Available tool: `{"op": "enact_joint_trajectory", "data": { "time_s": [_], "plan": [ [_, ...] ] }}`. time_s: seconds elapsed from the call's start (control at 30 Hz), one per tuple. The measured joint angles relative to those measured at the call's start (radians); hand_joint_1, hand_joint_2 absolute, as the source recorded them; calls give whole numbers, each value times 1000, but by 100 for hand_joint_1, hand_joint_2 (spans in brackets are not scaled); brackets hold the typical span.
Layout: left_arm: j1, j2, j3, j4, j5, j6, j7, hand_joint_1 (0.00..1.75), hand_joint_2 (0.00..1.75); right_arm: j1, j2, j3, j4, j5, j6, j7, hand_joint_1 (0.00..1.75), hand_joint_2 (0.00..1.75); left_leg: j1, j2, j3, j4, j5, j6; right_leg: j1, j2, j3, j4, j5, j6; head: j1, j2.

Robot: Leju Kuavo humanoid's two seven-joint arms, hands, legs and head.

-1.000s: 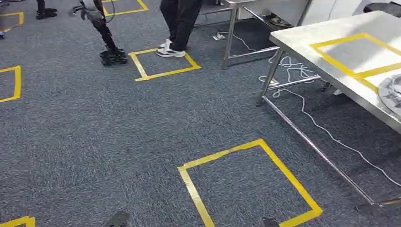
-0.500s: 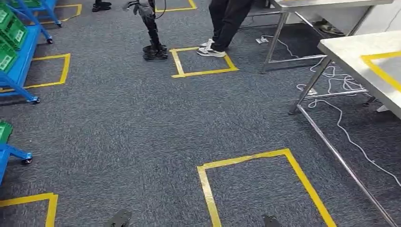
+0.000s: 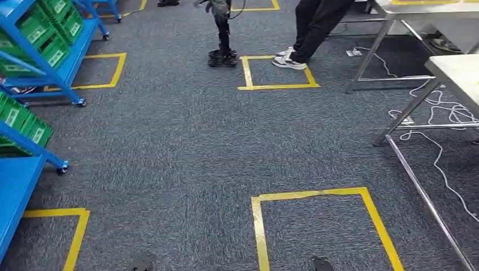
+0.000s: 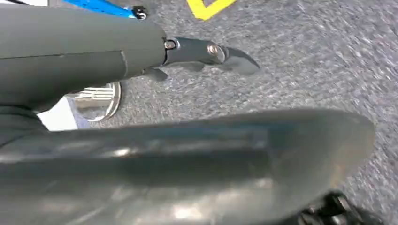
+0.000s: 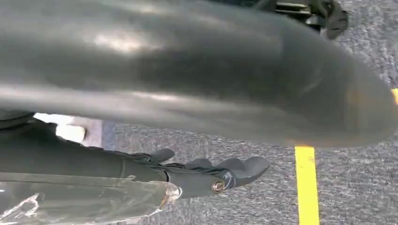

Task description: Take the parts from the cabinet and place them on the table.

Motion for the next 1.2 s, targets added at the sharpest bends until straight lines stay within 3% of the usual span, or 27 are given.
{"op": "enact_joint_trajectory", "data": {
  "time_s": [0.03, 0.07, 0.1, 0.13, 0.2, 0.23, 0.27, 0.3, 0.37, 0.4, 0.43, 0.5, 0.57, 0.6, 0.63, 0.7, 0.73, 0.77, 0.8, 0.87, 0.9, 0.93, 0.97, 1.07, 1.1, 1.13, 1.2],
  "plan": [
    [5, 1, 0, 0, 0, 0, 2, 0, 0, -1, 0, 0, 0, 0, 0, 1, 0, 0, -2, -12, -2, 0, 1, 5, 0, -12, 3, -2, 0, 3, 0, 0],
    [7, 1, 0, 0, 0, 0, 2, 0, 0, -2, 0, 0, 0, 0, 0, 1, 0, 0, 4, -22, 0, -5, 5, 12, -2, -12, 4, 1, -6, 11, -2, 0],
    [8, 1, 0, 0, 0, 0, 2, 0, 0, -3, 0, 0, 0, 0, 0, 0, 0, 0, 7, -31, -1, -5, 8, 16, -7, 35, -6, 19, -23, 22, 3, 0],
    [6, 0, 0, 0, 0, 0, 2, 0, 0, -2, 0, 0, 0, 0, 0, 0, 0, 0, 9, -40, -1, -5, 9, 23, -10, 68, -25, 69, -56, 26, 6, 0],
    [2, -2, 0, 0, 0, 0, 2, 0, 0, 2, 0, 0, 0, 0, 0, 1, 0, 0, 9, -64, -4, -5, 11, 28, -13, 90, -97, 231, -130, 32, 8, 0],
    [3, -1, 0, 0, 0, 0, 2, 0, 0, 4, 0, 0, 0, 0, 0, 1, 0, 0, 9, -77, -4, -5, 11, 28, -13, 93, -129, 294, -149, 33, 8, 0],
    [5, 0, 0, 0, 0, -1, 2, 0, 0, 4, 0, 0, 0, 0, 0, 1, 0, 0, 9, -87, -4, -4, 11, 28, -13, 94, -140, 310, -142, 33, 8, 0],
    [7, 0, 0, 0, 1, -2, 3, 0, 0, 4, 0, 0, 1, 0, 0, 1, 0, 0, 10, -100, -4, -4, 12, 27, -14, 94, -129, 280, -114, 33, 8, 0],
    [6, 0, 0, 0, 6, -9, 6, 0, 0, 2, 0, 0, 1, 1, 0, 1, 0, 0, 13, -127, -1, -4, 13, 23, -20, 107, -55, 124, -24, 31, 8, 0],
    [5, -1, 1, 0, 9, -13, 7, 0, 0, 2, 0, 0, 0, 2, 0, 1, 0, 0, 15, -139, -1, -3, 13, 17, -27, 137, -17, 46, 9, 34, 8, 0],
    [4, 0, 1, 0, 15, -19, 8, 0, 0, 2, 0, 0, 2, 2, 1, 1, 0, 0, 9, -149, -8, 1, 14, 9, -34, 192, -6, 18, -5, 36, 9, 0],
    [3, 1, 3, 0, 25, -31, 8, 0, 0, 2, 1, 0, 3, 3, 2, 1, 0, 0, 16, -170, -23, -1, 25, -7, -31, 178, -4, 11, -8, 27, 8, 0],
    [10, 4, 4, 0, 30, -39, 9, 0, 0, 2, 1, 0, 3, 3, 3, 3, 0, 0, 20, -191, -26, -7, 34, -21, -30, 158, -3, 5, -1, 12, 8, 0],
    [12, 5, 5, 0, 32, -42, 9, 0, 0, 1, 1, 0, 3, 3, 4, 3, 0, 0, 17, -151, -29, 0, 21, -24, -31, 145, -1, 1, 3, 4, 7, 0],
    [11, 5, 5, 0, 35, -47, 10, 0, 0, 1, 1, 0, 3, 6, 4, 2, 0, 0, 13, -105, -45, 35, -9, -28, -30, 135, -1, -1, 4, 0, -6, 0],
    [5, 5, 5, 0, 39, -54, 10, 0, 0, 3, 1, 0, 3, 8, 5, 2, 0, 0, 14, -78, -114, 187, -90, -32, -24, 104, -3, -1, 4, -8, -9, 0],
    [6, 5, 6, 0, 44, -57, 10, 0, 0, 4, 1, 0, 3, 10, 5, 3, 0, 0, 14, -76, -145, 257, -115, -32, -22, 89, -4, -1, 3, -9, -8, 0],
    [8, 5, 9, 0, 48, -60, 10, 0, 0, 4, 1, 0, 3, 13, 6, 4, 0, 0, 14, -75, -157, 287, -118, -32, -20, 78, -4, -1, 3, -10, -9, 0],
    [12, 5, 12, 0, 50, -62, 10, 0, 0, 3, 1, 0, 3, 16, 6, 5, 0, 0, 14, -75, -147, 275, -99, -31, -20, 68, -4, -1, 3, -10, -9, 0],
    [16, 8, 20, 0, 51, -64, 10, 0, 0, -1, 1, 0, 3, 18, 7, 7, 0, 0, 11, -63, -75, 149, -21, -24, -19, 49, -1, -1, 2, -9, -9, 0],
    [15, 8, 23, 0, 53, -66, 10, 0, 0, -1, 1, 0, 3, 18, 7, 7, 0, 0, 7, -30, -30, 70, 11, -17, -18, 40, 1, -1, 1, -7, -9, 0],
    [13, 8, 25, 0, 53, -67, 10, 0, 0, -1, 1, 0, 3, 18, 7, 7, 0, 0, -1, 17, -3, 24, 12, -13, -12, 33, 1, 0, -2, -2, -10, 0],
    [8, 8, 26, 0, 54, -68, 9, 0, 0, 0, 1, 0, 3, 18, 7, 7, 0, 0, -5, 9, 5, -9, 1, -5, -7, 24, -3, 7, -5, 2, -11, 0],
    [12, 10, 28, 0, 51, -71, 9, 0, 0, -1, 1, 0, 3, 16, 7, 8, 0, 0, -5, -20, -4, -5, 5, 11, -6, -11, 3, 2, -6, 13, -9, 0],
    [15, 10, 28, 0, 49, -72, 9, 0, 0, -1, 1, 0, 3, 15, 7, 7, 0, 0, 4, -28, -1, -10, 9, 18, -11, 14, -3, 8, -15, 24, -10, 0],
    [15, 10, 29, 0, 48, -72, 10, 0, 0, 0, 1, 0, 3, 15, 7, 4, 0, 0, 6, -36, -1, -10, 10, 20, -12, 56, -12, 38, -37, 31, -5, 0],
    [8, 8, 29, 0, 47, -73, 11, 0, 0, 3, 1, 0, 4, 15, 8, 4, 0, 0, 8, -59, -4, -10, 12, 28, -16, 88, -78, 185, -110, 37, -3, 0]
  ]
}}
